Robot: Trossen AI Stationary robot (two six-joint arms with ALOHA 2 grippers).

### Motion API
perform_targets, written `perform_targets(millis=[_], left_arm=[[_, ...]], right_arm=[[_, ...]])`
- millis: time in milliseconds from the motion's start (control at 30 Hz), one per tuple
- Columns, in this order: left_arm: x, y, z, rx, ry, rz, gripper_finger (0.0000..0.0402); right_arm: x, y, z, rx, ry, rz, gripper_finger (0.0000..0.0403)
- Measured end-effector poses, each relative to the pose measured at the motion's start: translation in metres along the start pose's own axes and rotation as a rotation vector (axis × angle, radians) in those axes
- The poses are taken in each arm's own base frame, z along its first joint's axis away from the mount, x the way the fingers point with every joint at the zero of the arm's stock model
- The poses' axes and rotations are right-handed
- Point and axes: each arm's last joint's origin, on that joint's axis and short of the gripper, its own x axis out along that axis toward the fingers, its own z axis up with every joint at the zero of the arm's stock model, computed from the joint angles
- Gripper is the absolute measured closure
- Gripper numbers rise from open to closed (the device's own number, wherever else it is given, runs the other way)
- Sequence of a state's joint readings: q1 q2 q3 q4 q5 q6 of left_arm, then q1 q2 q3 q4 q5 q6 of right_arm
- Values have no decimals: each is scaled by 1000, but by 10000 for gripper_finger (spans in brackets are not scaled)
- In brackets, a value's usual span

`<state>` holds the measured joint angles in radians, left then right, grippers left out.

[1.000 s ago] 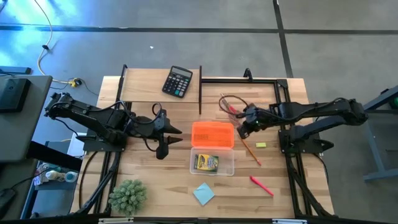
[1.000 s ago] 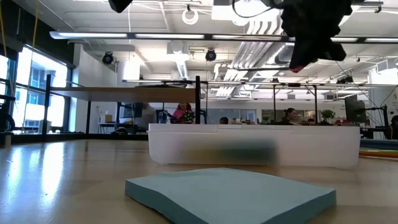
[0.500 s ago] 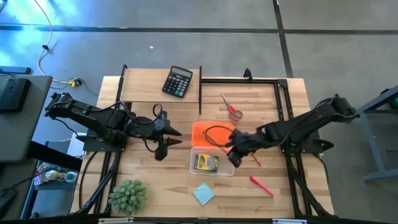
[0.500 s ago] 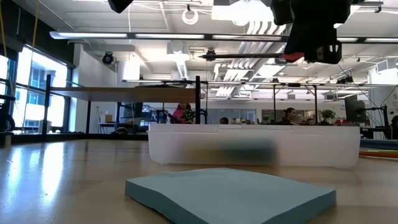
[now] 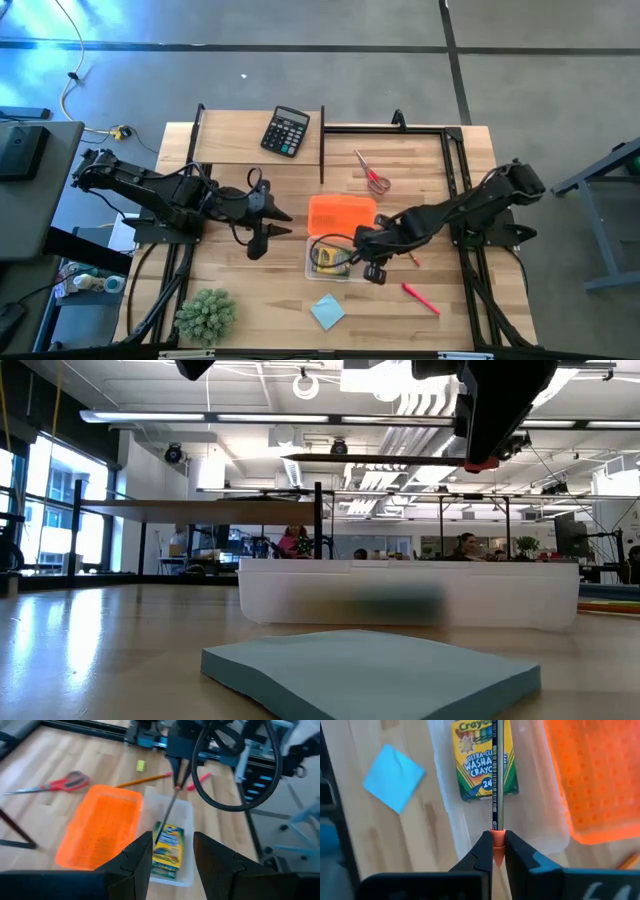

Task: Pack school essentials
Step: Put the black pencil into the supply box

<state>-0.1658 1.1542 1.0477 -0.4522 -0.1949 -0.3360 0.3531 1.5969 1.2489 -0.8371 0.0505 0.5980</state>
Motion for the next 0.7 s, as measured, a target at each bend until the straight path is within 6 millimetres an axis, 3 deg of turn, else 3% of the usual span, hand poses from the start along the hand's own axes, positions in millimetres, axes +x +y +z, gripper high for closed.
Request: perform_targets(millis=[233,433,700], left_arm=[[0,-1,0,-31,6,-19,271],[0,-1,0,-52,1,-21,271],[0,-1,0,-54,5,-19,271]], right_arm=[[3,-12,7,-144,23,-62,388],[21,-22,16,-153,41,-97,388],[42,-24,14,-134,138,-101,388]])
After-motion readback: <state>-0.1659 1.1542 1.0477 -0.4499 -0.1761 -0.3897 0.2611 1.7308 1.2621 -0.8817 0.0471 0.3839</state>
